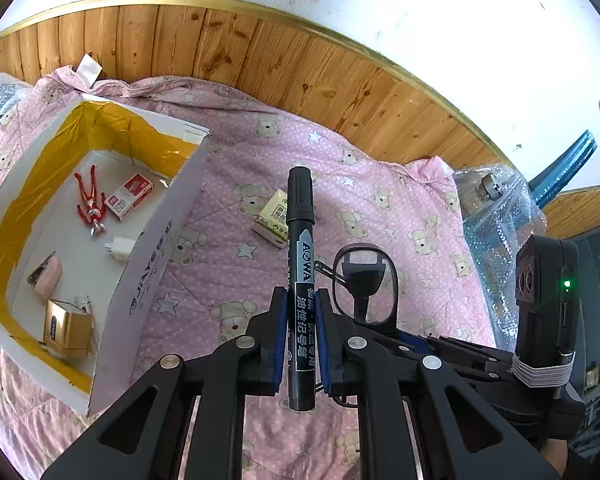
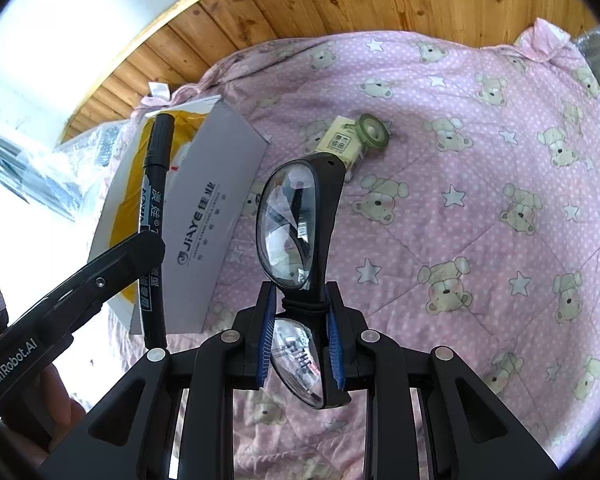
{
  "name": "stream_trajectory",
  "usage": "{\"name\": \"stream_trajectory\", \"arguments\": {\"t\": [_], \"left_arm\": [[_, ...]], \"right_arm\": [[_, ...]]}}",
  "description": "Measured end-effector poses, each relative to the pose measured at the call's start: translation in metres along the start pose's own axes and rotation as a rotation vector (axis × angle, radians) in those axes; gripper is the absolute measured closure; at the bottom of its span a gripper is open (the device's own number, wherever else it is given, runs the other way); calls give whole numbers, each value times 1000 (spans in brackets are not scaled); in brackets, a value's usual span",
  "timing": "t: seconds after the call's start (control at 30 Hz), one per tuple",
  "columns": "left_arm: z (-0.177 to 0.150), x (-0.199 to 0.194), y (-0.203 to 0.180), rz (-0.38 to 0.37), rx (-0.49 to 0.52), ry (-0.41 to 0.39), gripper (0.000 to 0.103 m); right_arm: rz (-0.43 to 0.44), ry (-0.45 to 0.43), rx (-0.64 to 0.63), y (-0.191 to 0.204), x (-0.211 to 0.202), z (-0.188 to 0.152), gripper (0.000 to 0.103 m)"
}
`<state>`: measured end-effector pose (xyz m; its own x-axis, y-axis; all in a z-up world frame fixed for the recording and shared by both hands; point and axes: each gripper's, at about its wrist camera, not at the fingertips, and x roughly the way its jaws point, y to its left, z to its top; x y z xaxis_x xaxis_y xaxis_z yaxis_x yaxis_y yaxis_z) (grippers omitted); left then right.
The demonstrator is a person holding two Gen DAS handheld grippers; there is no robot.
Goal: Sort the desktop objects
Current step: 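Carry the marker and glasses over the white box with both tools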
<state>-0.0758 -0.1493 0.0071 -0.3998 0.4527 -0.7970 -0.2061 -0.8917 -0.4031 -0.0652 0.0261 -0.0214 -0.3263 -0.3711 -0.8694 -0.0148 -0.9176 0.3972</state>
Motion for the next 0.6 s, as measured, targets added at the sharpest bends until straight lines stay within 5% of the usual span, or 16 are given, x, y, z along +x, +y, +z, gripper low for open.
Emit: {"name": "stream_trajectory", "arguments": {"t": [0.6], "left_arm": [[-10,-53,32,-16,-81,-94,89]], "right_arm": [[0,-19,-122,64,-18,-1,78]]}}
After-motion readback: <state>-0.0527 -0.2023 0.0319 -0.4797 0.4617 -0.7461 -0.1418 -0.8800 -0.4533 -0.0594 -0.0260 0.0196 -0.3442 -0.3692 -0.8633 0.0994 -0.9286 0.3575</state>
